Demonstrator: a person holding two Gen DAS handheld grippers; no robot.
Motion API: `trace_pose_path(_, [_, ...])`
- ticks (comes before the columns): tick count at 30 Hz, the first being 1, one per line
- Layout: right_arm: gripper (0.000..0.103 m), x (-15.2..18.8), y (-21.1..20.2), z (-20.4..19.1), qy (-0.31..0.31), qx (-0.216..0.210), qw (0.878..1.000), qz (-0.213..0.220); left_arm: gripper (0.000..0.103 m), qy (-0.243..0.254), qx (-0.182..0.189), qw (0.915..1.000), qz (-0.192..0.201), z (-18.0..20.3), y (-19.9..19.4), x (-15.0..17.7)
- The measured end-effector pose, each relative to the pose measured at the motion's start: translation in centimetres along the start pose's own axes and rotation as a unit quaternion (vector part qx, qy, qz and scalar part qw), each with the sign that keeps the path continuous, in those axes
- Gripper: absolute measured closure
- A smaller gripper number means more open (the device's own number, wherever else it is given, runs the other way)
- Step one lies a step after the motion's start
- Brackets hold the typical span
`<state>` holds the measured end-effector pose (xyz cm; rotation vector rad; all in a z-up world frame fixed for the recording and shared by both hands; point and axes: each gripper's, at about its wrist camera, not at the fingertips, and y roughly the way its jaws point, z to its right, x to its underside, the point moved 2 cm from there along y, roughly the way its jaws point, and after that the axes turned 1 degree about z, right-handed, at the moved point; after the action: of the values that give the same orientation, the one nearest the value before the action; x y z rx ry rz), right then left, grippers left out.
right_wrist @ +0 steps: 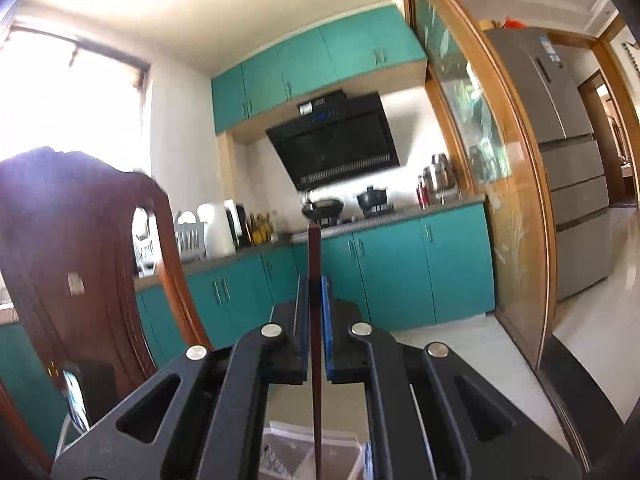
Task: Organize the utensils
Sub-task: 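Lift both held chopsticks up and carry them over the white basket, then open both tools to drop the chopsticks into the basket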
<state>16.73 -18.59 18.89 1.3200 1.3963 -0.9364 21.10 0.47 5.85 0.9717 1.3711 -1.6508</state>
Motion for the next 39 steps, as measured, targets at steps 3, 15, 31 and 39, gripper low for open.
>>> trace_pose_path(3, [0.096,1.2,0.9,-0.6,-0.031,0.014,0.999,0.004,0.096,0.005,0.0,1.0,-0.006,-0.1,0.5,0.5])
trace_pose_path(15, [0.096,7.8,2.1,-0.3,-0.069,0.011,0.993,-0.093,0.096,0.023,0.014,0.9996,-0.004,-0.4,-0.7,1.9])
trace_pose_path(31, [0.068,11.2,-6.7,1.0,-0.095,-0.02,0.985,-0.144,0.09,0.051,0.021,0.9985,0.003,-1.4,-5.5,5.3])
trace_pose_path(39, [0.067,20.8,-5.7,2.8,-0.085,-0.009,0.921,-0.38,0.084,0.094,0.0,0.9932,-0.069,-1.3,-4.6,10.3])
